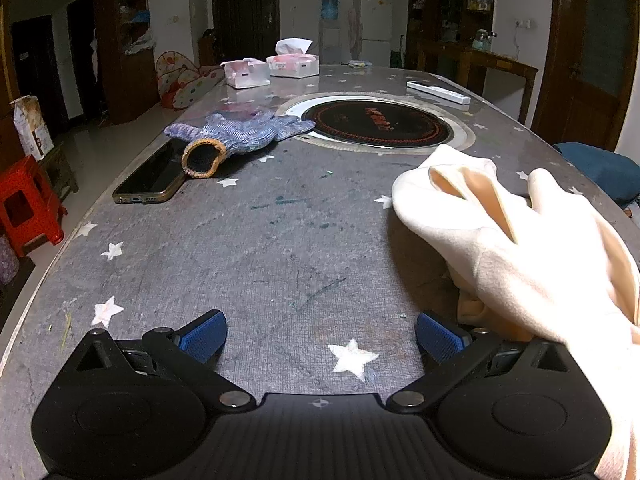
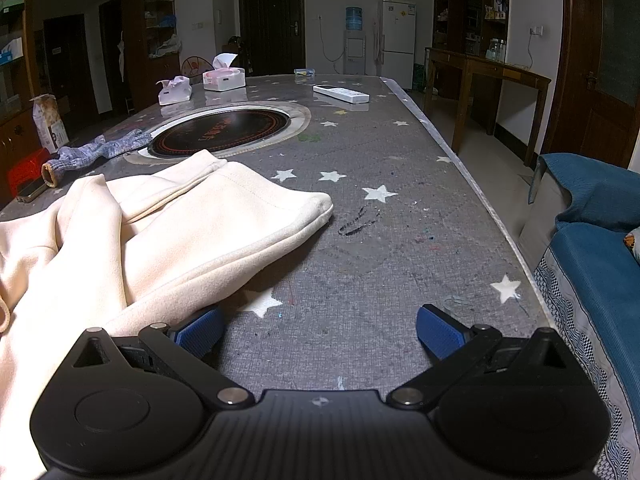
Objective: Fold clothes
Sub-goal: 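Move both tools toward the cream sweatshirt lying bunched on the table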
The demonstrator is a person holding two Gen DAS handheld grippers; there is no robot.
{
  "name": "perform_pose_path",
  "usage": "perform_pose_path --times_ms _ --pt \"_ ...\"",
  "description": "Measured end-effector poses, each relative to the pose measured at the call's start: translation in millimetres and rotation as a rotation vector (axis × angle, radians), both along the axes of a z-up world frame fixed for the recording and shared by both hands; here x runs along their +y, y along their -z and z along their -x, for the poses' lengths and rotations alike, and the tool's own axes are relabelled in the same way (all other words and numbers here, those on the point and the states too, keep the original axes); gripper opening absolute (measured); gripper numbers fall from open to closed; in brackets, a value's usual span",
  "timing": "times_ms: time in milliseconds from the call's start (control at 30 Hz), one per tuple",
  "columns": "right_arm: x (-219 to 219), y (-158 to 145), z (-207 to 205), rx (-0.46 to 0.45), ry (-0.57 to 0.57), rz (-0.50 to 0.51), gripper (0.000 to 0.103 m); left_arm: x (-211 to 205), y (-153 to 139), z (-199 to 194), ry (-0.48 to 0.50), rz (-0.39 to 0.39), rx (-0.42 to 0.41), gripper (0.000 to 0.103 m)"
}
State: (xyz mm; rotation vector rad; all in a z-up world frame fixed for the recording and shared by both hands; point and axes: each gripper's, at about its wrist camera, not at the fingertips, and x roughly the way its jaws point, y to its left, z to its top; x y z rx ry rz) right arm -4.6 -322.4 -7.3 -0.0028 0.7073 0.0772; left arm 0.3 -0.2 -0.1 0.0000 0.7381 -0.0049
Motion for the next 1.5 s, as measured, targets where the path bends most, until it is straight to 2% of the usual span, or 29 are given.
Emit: perform_pose_path --times_ms 233,567,733,1000,1500 --pt "-0.7 -0.1 0.1 0.0 0.0 0.0 0.103 3.7 6.5 3.2 0.002 -0.01 0.016 0.103" --pt "0.3 -3.3 4.3 0.003 0.023 0.003 0.103 5.9 -3.1 27.9 -0.004 -0.044 -0.029 0.103" --pt "-0.1 -14.6 20.2 -0.018 0.034 0.016 0.103 1.4 -12.3 39.5 -0.003 -0.053 -0.047 0.103" --pt "13.7 -37.2 45.4 -0.08 -0.013 0.046 0.103 -2.9 -21.5 61.6 -0.007 -0.05 -0.049 0.103" --pt "36.6 -53.9 81.3 -0.12 -0.061 0.014 0.103 -18.4 -42.5 80.9 -0.043 -0.028 -0.021 0.103"
